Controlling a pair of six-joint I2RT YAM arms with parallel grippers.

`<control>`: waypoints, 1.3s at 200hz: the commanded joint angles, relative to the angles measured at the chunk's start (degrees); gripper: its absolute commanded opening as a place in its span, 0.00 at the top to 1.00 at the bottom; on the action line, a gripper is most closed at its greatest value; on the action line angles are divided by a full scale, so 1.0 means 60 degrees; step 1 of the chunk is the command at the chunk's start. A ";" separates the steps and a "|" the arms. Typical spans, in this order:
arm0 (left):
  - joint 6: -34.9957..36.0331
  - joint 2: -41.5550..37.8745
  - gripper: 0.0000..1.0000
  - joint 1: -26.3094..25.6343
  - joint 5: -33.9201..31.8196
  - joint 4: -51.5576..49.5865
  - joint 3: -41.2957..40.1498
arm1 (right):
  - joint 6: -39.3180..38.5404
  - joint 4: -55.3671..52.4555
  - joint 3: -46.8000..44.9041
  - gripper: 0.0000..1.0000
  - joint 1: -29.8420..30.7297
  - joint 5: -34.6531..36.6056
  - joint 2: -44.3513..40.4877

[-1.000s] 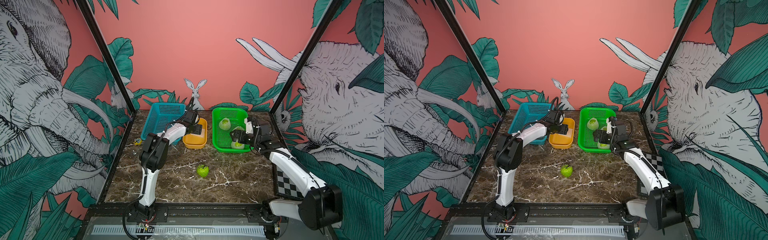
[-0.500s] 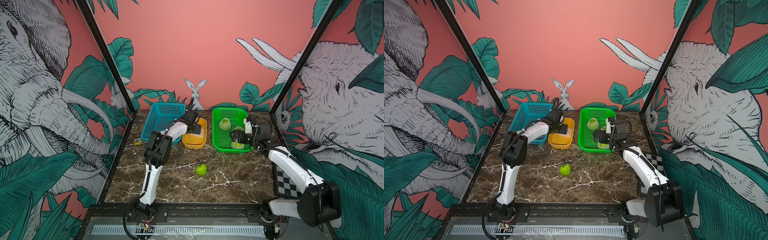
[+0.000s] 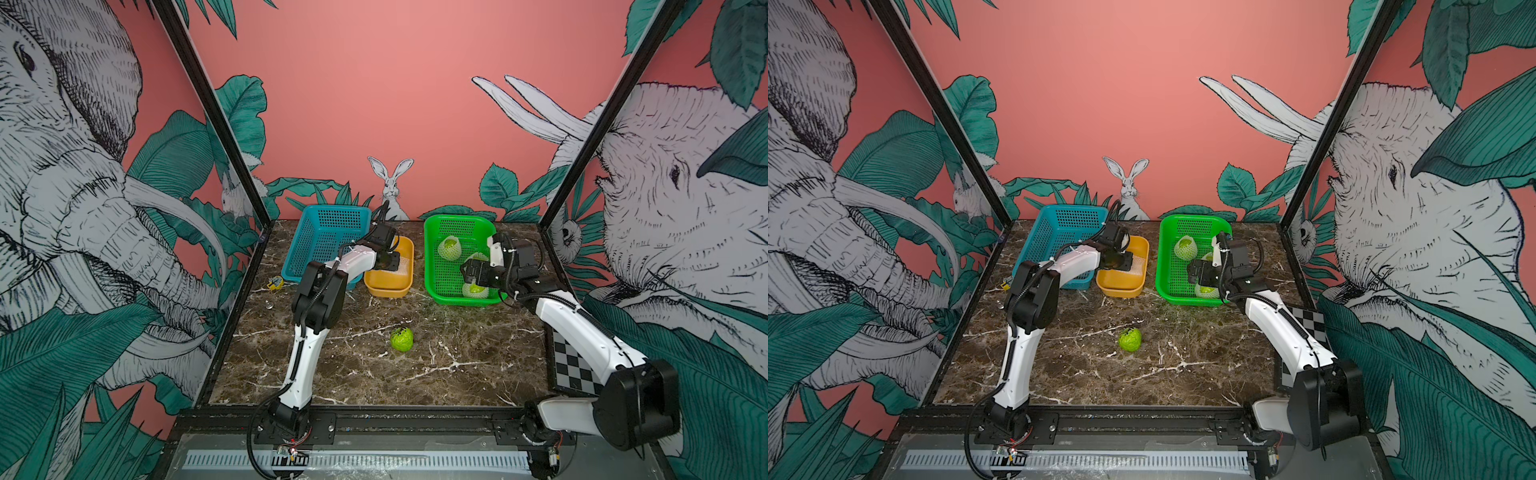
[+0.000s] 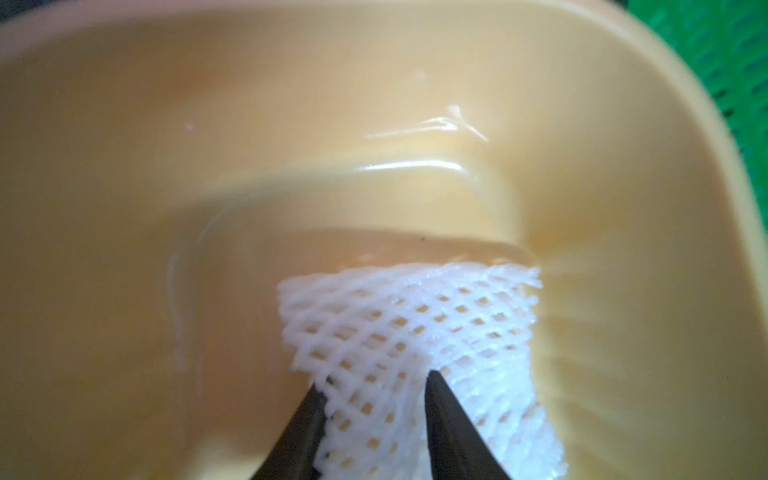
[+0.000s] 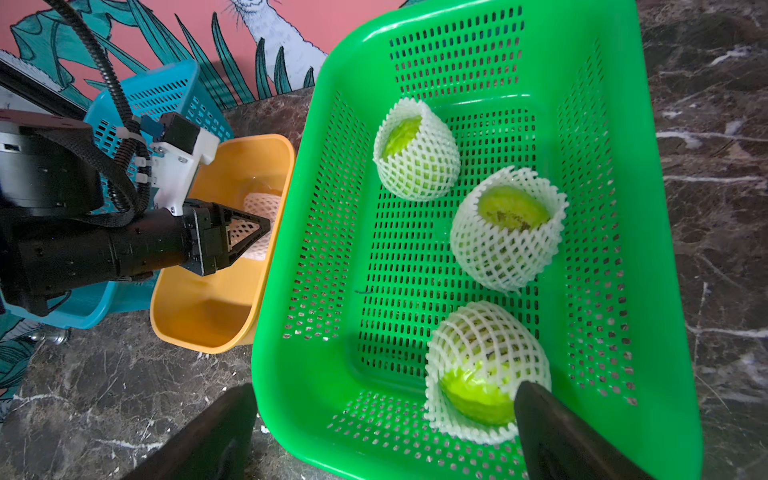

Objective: Sleeve custard apples in foam nets
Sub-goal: Pick up the foam net from the storage box.

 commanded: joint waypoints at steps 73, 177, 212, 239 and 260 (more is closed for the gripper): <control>0.0308 -0.2550 1.00 0.0028 0.0011 0.0037 -0.0938 | -0.0420 -0.0078 0.0456 0.01 0.0211 -0.0493 0.0175; -0.1164 -0.4835 1.00 -0.0046 0.2348 0.1545 -0.3181 | -0.0039 0.1341 -0.0146 0.12 0.1500 -0.1628 0.0091; -0.1259 -0.5643 1.00 -0.0059 0.4455 0.2799 -0.4452 | 0.0463 0.2838 -0.0814 0.19 0.1508 -0.2636 0.0284; -0.1106 -0.6008 1.00 -0.0044 0.5592 0.3124 -0.5002 | 0.0246 0.2813 -0.0960 0.26 0.1509 -0.2495 0.0394; -0.1175 -0.6262 1.00 -0.0030 0.6396 0.3567 -0.5386 | 0.0270 0.2979 -0.1189 0.31 0.1502 -0.2438 0.0344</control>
